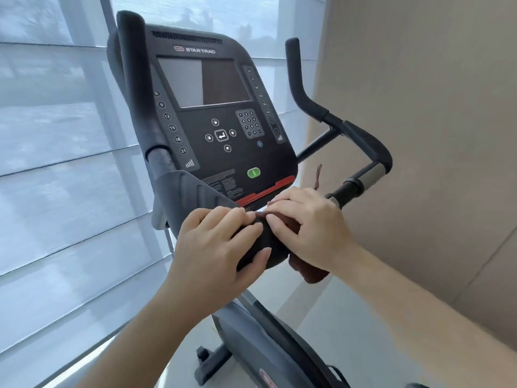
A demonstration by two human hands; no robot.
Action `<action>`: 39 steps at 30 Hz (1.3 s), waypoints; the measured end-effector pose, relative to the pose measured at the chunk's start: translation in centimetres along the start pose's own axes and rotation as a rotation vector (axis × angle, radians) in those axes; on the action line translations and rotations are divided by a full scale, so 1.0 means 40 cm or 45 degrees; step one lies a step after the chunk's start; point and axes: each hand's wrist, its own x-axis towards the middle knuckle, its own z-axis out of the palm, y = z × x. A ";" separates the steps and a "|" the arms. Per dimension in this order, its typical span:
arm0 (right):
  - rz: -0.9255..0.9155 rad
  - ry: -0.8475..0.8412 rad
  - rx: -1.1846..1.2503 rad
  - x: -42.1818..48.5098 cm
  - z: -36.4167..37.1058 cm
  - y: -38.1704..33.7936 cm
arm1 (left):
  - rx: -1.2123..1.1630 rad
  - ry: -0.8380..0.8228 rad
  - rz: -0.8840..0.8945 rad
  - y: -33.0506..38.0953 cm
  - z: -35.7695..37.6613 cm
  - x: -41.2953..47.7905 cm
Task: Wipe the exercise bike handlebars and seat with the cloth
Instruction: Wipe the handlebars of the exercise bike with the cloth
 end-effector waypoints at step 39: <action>-0.226 0.694 0.139 -0.065 0.096 0.057 | 0.192 0.149 -0.370 0.084 0.037 0.020</action>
